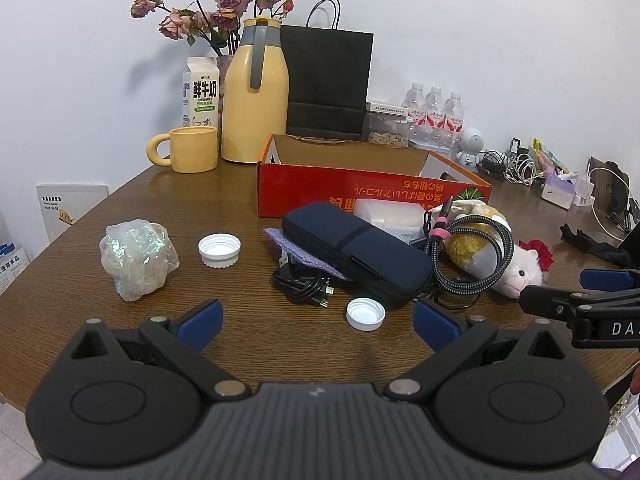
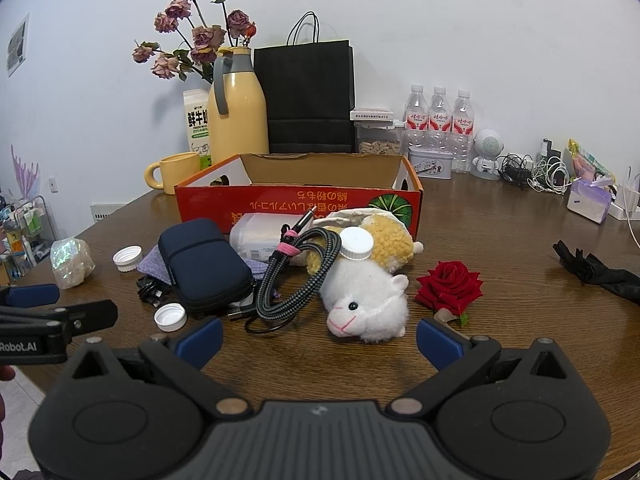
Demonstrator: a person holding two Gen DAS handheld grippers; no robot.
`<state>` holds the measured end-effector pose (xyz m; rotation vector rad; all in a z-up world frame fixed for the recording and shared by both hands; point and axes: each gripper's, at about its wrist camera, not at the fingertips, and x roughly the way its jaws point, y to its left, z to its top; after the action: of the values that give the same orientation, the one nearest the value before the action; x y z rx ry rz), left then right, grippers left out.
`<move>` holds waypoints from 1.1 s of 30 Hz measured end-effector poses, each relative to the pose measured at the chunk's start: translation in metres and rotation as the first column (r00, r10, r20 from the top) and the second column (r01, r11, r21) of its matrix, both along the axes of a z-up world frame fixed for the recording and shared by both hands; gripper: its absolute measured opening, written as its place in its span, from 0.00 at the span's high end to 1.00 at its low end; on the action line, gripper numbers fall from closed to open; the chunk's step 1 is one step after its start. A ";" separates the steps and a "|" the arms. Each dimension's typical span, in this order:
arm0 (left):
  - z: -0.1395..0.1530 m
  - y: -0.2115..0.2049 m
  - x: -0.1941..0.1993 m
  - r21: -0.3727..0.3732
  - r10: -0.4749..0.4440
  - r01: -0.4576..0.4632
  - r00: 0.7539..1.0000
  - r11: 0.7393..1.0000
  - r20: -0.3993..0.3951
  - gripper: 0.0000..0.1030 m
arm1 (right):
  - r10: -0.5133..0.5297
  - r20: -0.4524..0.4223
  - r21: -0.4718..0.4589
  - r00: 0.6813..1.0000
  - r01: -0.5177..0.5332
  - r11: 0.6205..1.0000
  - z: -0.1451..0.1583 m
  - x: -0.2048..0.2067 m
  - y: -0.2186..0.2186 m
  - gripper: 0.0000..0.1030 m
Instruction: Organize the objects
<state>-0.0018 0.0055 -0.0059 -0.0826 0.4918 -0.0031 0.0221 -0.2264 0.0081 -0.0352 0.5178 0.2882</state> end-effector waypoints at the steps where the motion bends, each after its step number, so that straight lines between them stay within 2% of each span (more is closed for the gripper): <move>1: 0.000 0.000 0.000 0.000 0.000 0.000 1.000 1.000 0.000 0.00 | 0.000 0.000 0.000 1.000 0.000 1.000 0.000 0.000 0.000 0.00; 33: -0.004 0.001 0.001 -0.002 0.000 0.000 1.000 1.000 -0.002 0.00 | -0.003 -0.004 0.001 1.000 0.003 1.000 -0.002 0.000 -0.001 0.00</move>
<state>-0.0010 0.0066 -0.0098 -0.0845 0.4940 -0.0037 0.0225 -0.2270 0.0059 -0.0328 0.5215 0.2854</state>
